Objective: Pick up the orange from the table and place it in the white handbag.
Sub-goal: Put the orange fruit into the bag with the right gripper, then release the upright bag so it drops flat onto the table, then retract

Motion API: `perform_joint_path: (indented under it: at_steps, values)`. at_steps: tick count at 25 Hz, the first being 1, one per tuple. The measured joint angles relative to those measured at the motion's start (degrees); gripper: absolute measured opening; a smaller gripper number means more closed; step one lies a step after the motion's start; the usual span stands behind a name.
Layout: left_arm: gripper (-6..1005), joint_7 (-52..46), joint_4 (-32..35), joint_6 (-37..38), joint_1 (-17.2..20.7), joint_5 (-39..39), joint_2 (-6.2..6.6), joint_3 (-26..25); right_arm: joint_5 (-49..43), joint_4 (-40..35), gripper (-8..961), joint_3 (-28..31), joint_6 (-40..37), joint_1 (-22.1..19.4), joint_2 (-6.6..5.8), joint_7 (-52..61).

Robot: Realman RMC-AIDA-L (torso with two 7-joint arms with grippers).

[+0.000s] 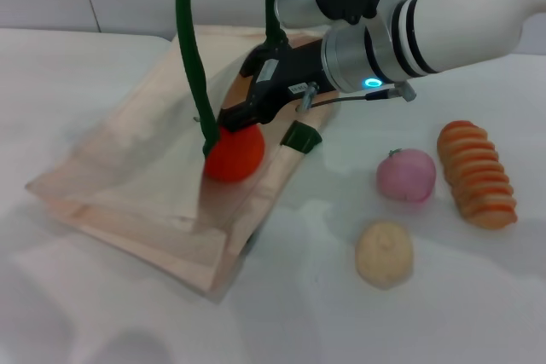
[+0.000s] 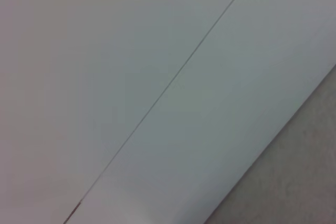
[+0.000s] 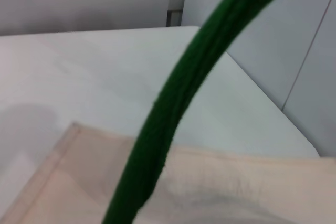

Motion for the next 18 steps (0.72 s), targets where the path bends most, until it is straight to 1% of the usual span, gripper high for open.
perform_joint_path:
  at_steps: [2,5,7,8,10,15,18]
  values:
    - [229,-0.01,0.00,-0.05,0.02,0.00,0.02,0.00,-0.97,-0.26,724,0.00,-0.04,0.05,0.00,1.11]
    - [249,-0.05,0.00,-0.18,0.16,0.00,0.03,0.00,-2.48,-0.62,825,0.56,-0.35,0.04,-0.02,3.43]
    - [303,-0.07,0.00,-0.20,0.41,-0.03,0.05,0.00,-5.73,-1.17,892,2.57,-0.33,-0.32,-0.19,5.72]
    - [329,-0.07,0.00,-0.22,0.56,-0.10,0.05,0.00,-7.62,-1.48,892,3.70,-0.28,-0.54,-0.23,6.82]
    - [383,-0.08,0.00,-0.26,0.86,-0.63,0.05,0.00,-14.20,-3.02,892,6.74,0.17,-1.34,-0.31,10.39]
    - [627,-0.40,0.00,-0.28,1.49,-2.20,0.15,0.00,-26.64,-7.41,891,11.48,0.76,-3.97,-0.32,17.75]
    - [635,-0.51,0.00,-0.36,2.04,-2.87,0.30,0.00,-30.30,-8.39,891,14.35,0.76,-5.14,-0.34,19.49]
